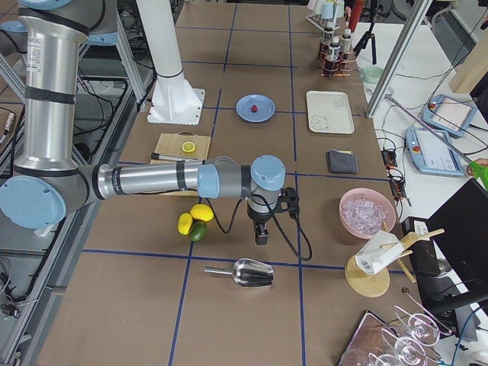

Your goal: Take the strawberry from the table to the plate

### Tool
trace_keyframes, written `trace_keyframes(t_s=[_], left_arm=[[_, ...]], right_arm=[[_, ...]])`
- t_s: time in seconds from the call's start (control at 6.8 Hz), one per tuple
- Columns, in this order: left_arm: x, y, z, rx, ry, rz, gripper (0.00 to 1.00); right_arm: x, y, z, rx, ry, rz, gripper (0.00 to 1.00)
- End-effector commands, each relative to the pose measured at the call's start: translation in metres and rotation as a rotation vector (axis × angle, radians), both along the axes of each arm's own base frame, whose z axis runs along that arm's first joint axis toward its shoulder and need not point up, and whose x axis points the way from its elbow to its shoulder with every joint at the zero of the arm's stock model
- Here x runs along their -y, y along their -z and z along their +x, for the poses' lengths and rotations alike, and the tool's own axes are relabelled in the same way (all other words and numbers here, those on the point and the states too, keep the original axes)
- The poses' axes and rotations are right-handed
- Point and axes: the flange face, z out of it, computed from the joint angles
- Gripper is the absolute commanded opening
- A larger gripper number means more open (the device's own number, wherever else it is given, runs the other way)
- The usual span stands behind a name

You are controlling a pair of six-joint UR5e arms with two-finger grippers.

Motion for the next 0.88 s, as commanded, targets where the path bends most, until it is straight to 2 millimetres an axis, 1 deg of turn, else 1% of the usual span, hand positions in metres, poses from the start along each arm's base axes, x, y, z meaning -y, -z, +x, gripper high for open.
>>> trace_keyframes(t_s=[0.0, 0.15, 0.29, 0.44, 0.59, 0.74], left_arm=[[0.002, 0.0, -0.001, 0.006, 0.014, -0.017, 1.0], [-0.001, -0.021, -0.011, 0.011, 0.038, -0.06, 1.0], [-0.007, -0.026, -0.048, 0.054, 0.118, -0.061, 1.0], [-0.009, -0.031, -0.05, 0.079, 0.121, -0.07, 1.0], [-0.008, -0.021, -0.051, 0.079, 0.127, -0.066, 1.0], [-0.01, -0.021, -0.052, 0.081, 0.126, -0.072, 1.0]], right_arm=[[-0.001, -0.001, 0.001, -0.001, 0.007, 0.007, 1.0], [-0.001, -0.003, 0.0, -0.009, 0.011, 0.005, 1.0], [0.0, -0.005, 0.0, -0.007, 0.009, 0.001, 1.0], [0.0, -0.005, 0.0, -0.007, 0.01, 0.003, 1.0], [-0.001, -0.006, 0.001, -0.01, 0.009, 0.001, 1.0], [-0.005, -0.01, 0.001, -0.009, 0.013, -0.005, 1.0]])
